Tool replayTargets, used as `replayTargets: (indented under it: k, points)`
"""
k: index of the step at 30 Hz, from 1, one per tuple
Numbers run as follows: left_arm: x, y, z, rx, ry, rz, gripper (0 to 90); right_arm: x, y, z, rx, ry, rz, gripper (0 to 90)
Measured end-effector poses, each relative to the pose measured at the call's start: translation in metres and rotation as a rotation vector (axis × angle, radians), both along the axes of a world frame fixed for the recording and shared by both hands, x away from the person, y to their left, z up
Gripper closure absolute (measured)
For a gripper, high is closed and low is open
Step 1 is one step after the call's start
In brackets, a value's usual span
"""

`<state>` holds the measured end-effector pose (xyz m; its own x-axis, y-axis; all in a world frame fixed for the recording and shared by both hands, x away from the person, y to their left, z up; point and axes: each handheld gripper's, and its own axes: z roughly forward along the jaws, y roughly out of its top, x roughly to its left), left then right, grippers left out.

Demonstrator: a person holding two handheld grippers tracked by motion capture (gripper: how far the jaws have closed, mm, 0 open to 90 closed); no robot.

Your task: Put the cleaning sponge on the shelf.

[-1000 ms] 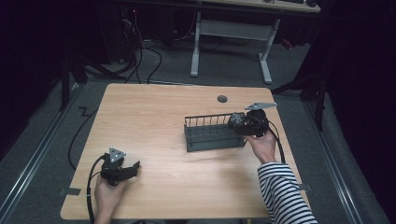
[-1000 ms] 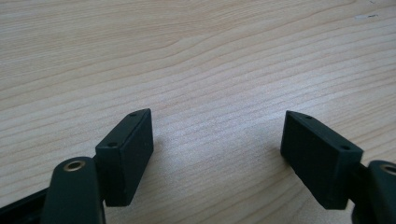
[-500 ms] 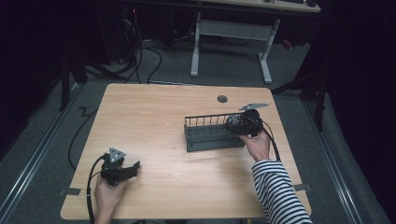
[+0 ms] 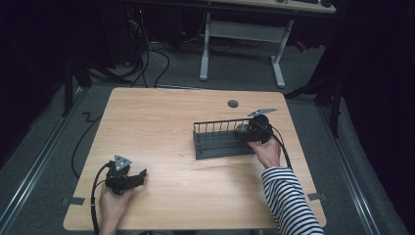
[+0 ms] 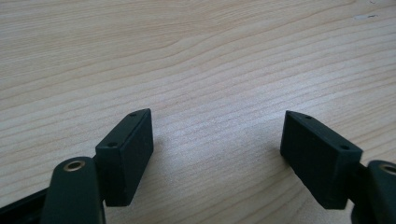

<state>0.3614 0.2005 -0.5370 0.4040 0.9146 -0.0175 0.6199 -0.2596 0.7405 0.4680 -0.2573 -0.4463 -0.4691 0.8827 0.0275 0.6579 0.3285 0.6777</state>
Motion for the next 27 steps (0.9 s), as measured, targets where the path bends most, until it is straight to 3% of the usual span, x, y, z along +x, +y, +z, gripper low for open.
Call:
replayTargets:
  k: [7,14,22,25,27]
  points:
    - [0.0,0.0,0.0,0.0,0.0,0.0,26.2,-0.006,-0.005,0.006,0.048,-0.031,0.009,24.4]
    - [0.0,0.0,0.0,0.0,0.0,0.0,26.2,-0.024,-0.015,0.023,0.079,-0.088,0.012,26.5]
    - [0.0,0.0,0.0,0.0,0.0,0.0,26.2,-0.065,-0.033,0.026,0.099,-0.124,0.005,32.6]
    - [0.0,0.0,0.0,0.001,0.0,0.0,26.1,-0.086,-0.041,0.016,0.101,-0.132,0.0,34.9]
    - [0.0,0.0,0.0,0.001,-0.001,0.0,26.0,-0.101,-0.046,0.002,0.096,-0.124,-0.006,36.1]
